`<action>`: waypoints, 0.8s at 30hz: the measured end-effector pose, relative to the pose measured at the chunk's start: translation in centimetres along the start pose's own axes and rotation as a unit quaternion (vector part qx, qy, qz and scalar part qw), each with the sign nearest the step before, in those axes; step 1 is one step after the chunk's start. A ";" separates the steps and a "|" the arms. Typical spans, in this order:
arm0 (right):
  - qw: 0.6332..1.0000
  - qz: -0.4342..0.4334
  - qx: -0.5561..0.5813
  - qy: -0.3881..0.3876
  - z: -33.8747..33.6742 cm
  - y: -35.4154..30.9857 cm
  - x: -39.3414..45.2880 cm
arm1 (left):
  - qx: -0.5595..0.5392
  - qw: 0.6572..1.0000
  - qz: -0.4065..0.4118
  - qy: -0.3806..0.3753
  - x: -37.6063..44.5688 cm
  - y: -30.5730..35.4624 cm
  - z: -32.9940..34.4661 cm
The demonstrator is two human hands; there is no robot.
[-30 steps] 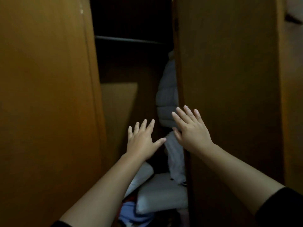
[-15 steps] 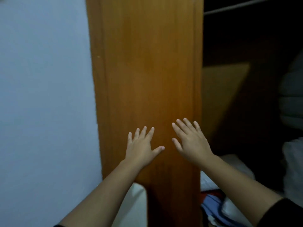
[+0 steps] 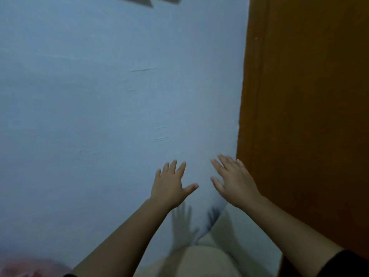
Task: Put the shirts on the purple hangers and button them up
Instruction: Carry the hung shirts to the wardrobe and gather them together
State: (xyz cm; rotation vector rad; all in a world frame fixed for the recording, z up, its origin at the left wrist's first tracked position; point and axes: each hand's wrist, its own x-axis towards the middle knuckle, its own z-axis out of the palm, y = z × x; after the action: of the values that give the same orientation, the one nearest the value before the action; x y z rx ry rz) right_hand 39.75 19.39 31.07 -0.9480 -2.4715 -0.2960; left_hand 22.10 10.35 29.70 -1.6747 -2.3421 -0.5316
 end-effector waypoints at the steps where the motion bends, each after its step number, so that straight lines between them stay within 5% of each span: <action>1: 1.000 -0.015 0.016 -0.007 0.8 -1.7 0.5 | 0.007 1.000 -0.019 -0.001 -0.9 -1.7 -0.3; 12: 0.970 -0.202 0.129 -0.050 6.7 -23.5 4.7 | 0.073 0.976 -0.202 -0.015 -12.0 -20.1 -4.8; 24: 0.897 -0.384 0.191 -0.107 11.1 -46.3 4.2 | 0.117 0.906 -0.406 -0.015 -27.4 -35.8 -7.9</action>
State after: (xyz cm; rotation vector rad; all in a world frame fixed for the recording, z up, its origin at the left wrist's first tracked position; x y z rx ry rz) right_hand 1.90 -8.35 22.11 0.2009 -2.8526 0.0622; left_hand -2.90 -26.94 20.72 -0.5479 -2.9179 -0.3155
